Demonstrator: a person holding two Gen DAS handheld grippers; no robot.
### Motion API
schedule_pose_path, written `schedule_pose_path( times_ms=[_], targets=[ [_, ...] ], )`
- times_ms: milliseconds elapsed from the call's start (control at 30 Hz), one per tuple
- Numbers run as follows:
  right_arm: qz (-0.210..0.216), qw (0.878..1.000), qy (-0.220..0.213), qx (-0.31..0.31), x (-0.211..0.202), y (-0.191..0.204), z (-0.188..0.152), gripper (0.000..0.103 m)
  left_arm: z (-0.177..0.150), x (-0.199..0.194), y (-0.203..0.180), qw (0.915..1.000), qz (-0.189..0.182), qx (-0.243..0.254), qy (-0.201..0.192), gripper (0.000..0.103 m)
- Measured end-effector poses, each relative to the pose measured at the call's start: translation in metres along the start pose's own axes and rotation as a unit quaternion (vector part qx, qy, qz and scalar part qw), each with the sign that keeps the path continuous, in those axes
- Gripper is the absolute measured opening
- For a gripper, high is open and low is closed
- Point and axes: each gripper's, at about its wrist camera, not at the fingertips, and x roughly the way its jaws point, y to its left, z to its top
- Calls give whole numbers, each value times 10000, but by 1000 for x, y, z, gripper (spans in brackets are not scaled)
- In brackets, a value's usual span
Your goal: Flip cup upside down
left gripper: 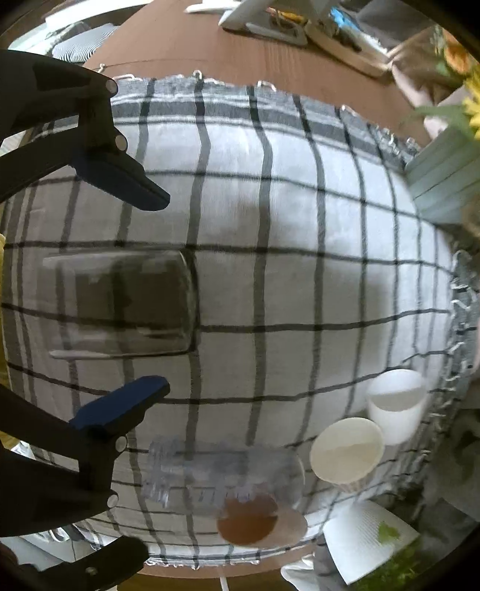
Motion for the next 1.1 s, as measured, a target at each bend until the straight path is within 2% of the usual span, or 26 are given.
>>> schedule_pose_path(
  times_ms=[233, 300, 367, 500, 767, 900, 1100],
  targets=[
    [94, 9999, 56, 103, 5, -10, 4, 81, 11, 28, -5, 9984, 31, -176, 539, 73],
    [125, 9998, 65, 120, 5, -11, 5, 81, 11, 31, -5, 9979, 66, -243, 591, 67],
    [152, 9998, 69, 126, 5, -12, 5, 81, 9, 29, -4, 9980, 77, -282, 562, 66],
    [161, 9997, 36, 162, 4, -15, 6, 81, 6, 15, -2, 9985, -7, -347, 413, 65],
    [245, 9996, -157, 70, -7, -13, 13, 81, -9, -32, 2, 9991, -97, -206, -371, 65],
    [205, 9996, -178, -10, -6, -14, 14, 81, -22, -37, -5, 9984, -170, -120, -528, 65],
    [56, 9997, -182, -167, -3, -15, 13, 81, -28, -33, -14, 9971, -20, 115, -756, 66]
  ],
)
